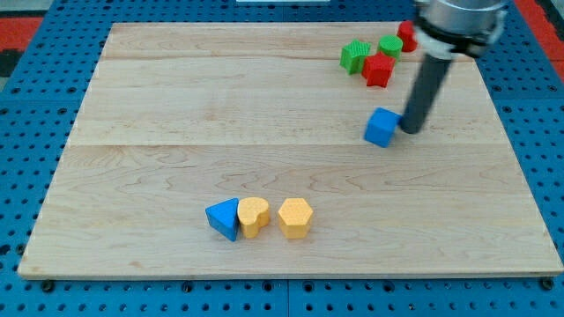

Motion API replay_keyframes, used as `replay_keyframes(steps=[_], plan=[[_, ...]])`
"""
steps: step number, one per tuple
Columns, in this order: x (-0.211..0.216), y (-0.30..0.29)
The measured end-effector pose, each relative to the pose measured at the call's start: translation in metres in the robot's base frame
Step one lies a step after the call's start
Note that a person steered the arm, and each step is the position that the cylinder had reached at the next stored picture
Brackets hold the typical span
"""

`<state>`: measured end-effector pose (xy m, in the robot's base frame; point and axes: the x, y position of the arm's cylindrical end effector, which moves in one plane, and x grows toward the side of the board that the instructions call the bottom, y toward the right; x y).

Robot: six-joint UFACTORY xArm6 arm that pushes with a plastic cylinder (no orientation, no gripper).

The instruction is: Slide the blue cube close to the yellow heart

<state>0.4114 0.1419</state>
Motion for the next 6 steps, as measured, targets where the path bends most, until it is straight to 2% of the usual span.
replay_keyframes(steps=[1,2,3,4,5,6], plan=[[0.019,-0.085],[0.021,-0.116],[-0.002,-0.13],[0.034,-0.154],[0.087,-0.144],[0.043,-0.14]])
